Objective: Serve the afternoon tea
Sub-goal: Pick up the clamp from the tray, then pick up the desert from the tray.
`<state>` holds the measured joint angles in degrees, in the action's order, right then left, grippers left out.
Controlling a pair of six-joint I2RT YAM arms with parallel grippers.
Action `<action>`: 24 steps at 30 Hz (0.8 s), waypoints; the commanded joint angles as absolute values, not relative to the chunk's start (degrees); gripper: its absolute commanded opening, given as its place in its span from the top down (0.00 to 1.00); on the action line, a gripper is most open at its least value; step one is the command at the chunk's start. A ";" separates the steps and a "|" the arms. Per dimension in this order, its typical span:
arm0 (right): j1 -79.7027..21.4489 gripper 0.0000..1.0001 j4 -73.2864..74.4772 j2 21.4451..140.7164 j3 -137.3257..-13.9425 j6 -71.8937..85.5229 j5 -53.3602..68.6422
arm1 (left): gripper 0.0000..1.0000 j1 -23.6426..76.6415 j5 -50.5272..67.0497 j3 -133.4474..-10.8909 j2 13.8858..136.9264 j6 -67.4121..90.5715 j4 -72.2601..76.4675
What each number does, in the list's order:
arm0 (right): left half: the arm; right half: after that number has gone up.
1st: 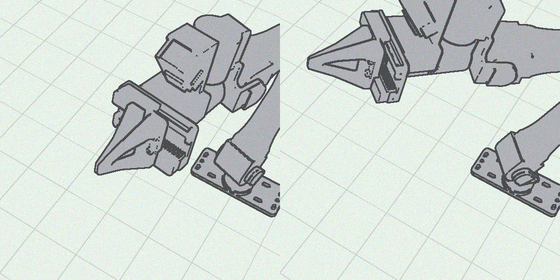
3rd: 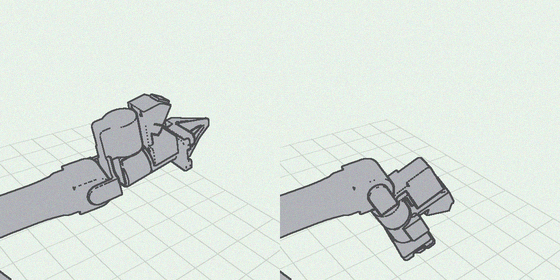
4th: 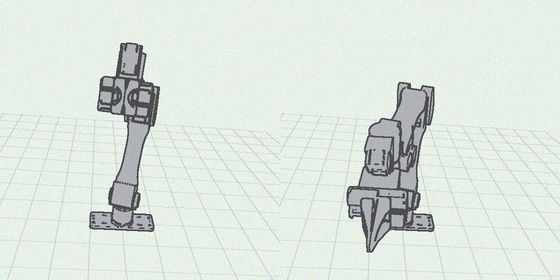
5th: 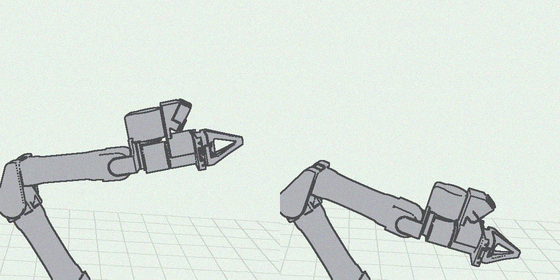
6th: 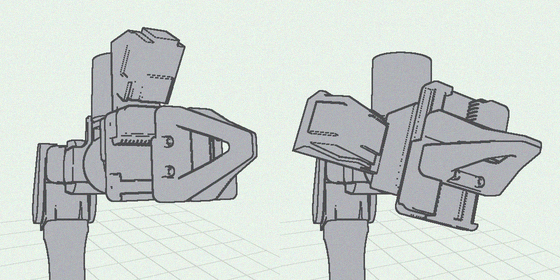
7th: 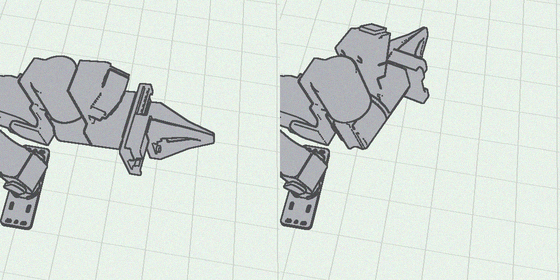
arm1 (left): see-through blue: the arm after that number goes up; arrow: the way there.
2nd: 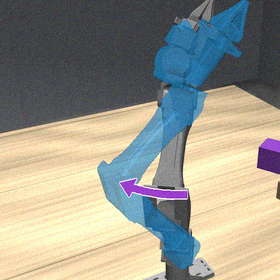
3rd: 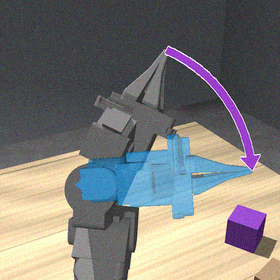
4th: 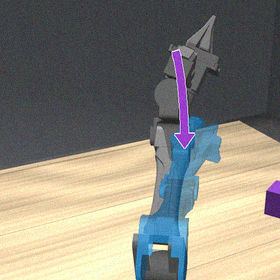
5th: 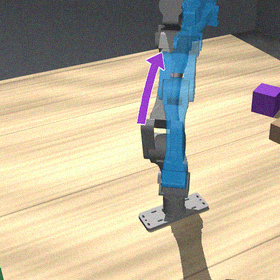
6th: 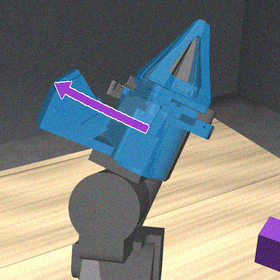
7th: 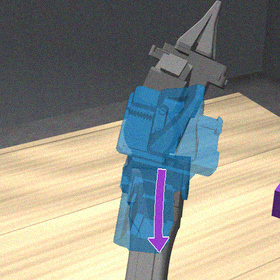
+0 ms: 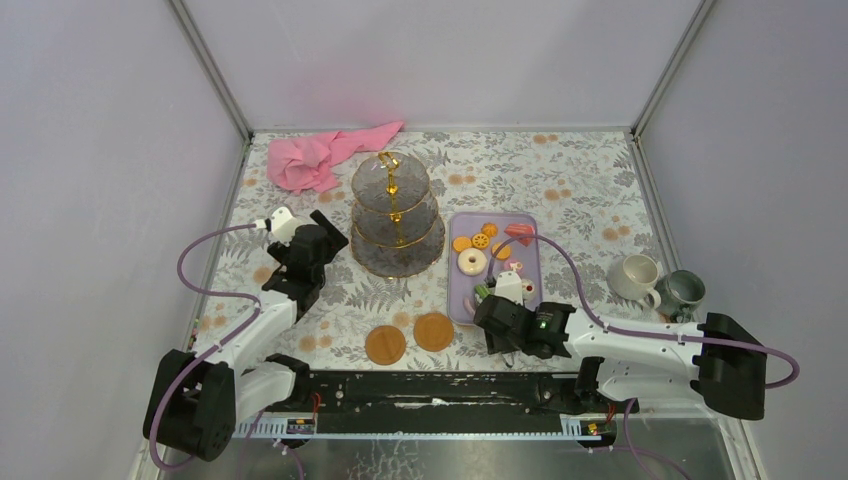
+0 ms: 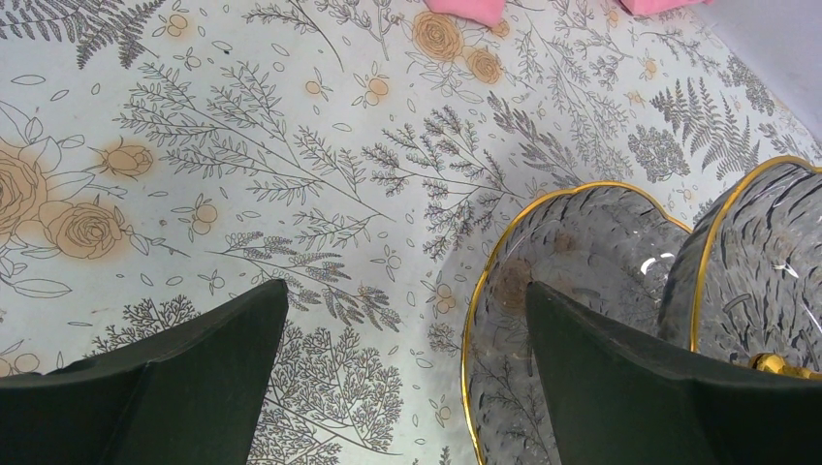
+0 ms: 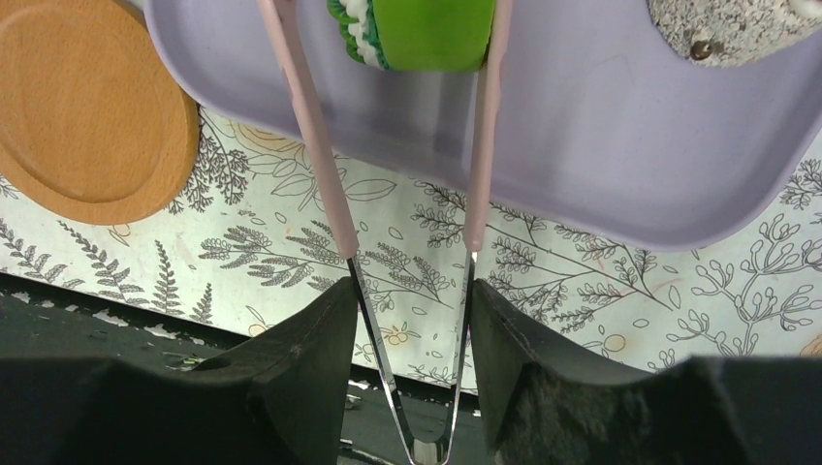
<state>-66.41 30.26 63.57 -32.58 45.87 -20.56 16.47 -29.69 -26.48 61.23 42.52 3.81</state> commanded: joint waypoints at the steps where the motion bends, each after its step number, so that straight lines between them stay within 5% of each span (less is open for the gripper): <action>1: -67.62 0.48 31.87 62.41 -32.48 48.33 -23.33 | 0.00 16.79 -31.16 -26.30 60.19 42.28 5.07; 8: -67.69 0.49 32.13 63.35 -32.94 48.87 -25.25 | 0.00 16.78 -31.04 -26.35 60.09 42.37 5.01; 18: -68.46 0.73 33.56 64.71 -35.29 49.88 -25.33 | 0.00 16.79 -30.70 -26.53 60.22 42.19 5.01; 24: -69.03 0.76 34.63 64.40 -36.30 49.68 -25.68 | 0.00 16.83 -30.85 -26.14 59.84 42.61 5.17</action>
<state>-68.05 32.64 65.34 -33.21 48.73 -23.33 16.47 -29.67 -26.48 60.77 42.52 3.81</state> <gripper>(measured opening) 0.413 0.997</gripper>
